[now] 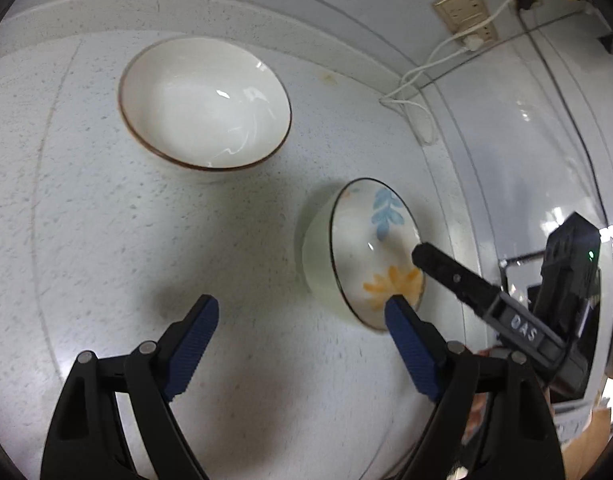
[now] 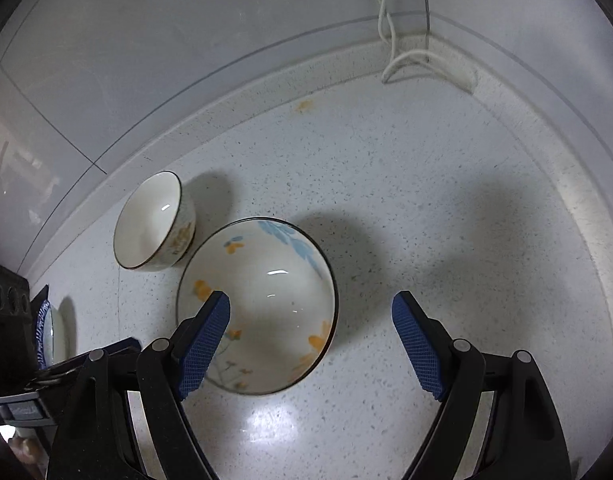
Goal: Organize plates and bowls
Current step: 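Move both tools to the rim of the flower-painted white bowl, then close both grippers on the flower bowl rim and lift it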
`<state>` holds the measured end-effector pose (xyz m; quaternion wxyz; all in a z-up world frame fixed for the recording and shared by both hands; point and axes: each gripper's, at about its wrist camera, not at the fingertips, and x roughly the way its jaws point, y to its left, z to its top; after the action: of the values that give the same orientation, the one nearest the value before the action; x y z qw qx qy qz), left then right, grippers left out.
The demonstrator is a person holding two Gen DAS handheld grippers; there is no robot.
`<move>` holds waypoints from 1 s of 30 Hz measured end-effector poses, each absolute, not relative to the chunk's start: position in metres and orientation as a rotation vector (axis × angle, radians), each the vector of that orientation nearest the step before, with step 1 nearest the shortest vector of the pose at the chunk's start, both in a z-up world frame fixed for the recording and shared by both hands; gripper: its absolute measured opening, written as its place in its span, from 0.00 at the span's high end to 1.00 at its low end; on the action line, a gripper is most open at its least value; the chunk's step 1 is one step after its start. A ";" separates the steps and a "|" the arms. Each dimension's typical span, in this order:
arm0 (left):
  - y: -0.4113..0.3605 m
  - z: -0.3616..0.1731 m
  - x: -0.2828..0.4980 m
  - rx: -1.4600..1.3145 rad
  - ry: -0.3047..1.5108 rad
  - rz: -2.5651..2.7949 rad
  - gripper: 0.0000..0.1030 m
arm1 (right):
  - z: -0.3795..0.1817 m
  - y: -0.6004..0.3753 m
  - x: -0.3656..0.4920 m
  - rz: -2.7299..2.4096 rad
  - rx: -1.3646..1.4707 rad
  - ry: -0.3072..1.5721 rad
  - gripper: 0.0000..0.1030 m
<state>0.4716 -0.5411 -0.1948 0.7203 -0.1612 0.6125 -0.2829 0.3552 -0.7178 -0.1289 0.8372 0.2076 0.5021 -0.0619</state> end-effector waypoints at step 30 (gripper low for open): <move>-0.516 -0.244 0.397 -0.574 1.547 -0.659 0.79 | -0.150 -0.665 0.277 -0.080 0.431 1.230 0.90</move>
<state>0.3971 -0.5156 -0.2441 0.6306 -0.2508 0.6757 -0.2880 0.2766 -0.6653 -0.1497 0.7945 0.2005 0.5721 -0.0370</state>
